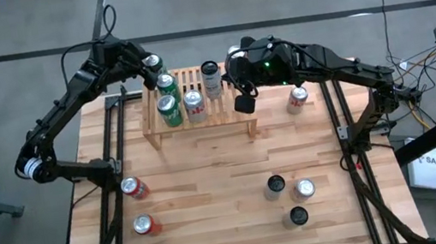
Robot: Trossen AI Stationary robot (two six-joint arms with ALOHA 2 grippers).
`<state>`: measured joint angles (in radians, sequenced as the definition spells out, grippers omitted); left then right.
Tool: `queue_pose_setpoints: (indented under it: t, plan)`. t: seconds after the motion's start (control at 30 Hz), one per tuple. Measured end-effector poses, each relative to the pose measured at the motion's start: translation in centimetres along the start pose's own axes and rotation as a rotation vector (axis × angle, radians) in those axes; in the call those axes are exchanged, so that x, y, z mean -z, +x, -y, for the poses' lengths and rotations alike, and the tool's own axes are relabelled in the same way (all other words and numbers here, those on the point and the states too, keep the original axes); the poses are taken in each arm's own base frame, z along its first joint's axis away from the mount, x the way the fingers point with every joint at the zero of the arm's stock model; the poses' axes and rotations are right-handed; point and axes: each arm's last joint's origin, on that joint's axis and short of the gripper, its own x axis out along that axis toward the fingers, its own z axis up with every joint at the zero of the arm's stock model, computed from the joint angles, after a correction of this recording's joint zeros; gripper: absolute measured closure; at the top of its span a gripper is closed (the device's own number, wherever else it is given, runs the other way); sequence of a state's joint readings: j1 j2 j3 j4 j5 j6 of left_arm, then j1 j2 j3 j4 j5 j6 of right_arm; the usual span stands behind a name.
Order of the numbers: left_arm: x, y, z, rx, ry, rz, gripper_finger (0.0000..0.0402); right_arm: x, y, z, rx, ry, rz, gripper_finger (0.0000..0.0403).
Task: Place canned beverage on shelf
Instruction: Put the green soda can on the shelf
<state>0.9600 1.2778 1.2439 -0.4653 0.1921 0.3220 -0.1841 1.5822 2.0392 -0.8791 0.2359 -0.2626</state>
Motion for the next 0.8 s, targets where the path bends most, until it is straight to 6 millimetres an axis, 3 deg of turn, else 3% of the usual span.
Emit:
queue_pose_setpoints:
  t: [0.23, 0.47, 0.8]
  plan:
    - [-2.0, -1.5, -0.4, -0.036, -0.069, 0.049, 0.0110, 0.0, 0.0, 0.0, 0.000, -0.002, 0.000, 0.0394]
    - [-1.9, -2.4, -0.5, -0.115, -0.138, -0.064, 0.0105, 0.0, 0.0, 0.0, -0.002, -0.002, 0.001, 0.0394]
    - [-1.4, -1.2, -0.6, -0.112, -0.217, -0.097, 0.0105, 0.0, 0.0, 0.0, -0.003, 0.007, 0.002, 0.0394]
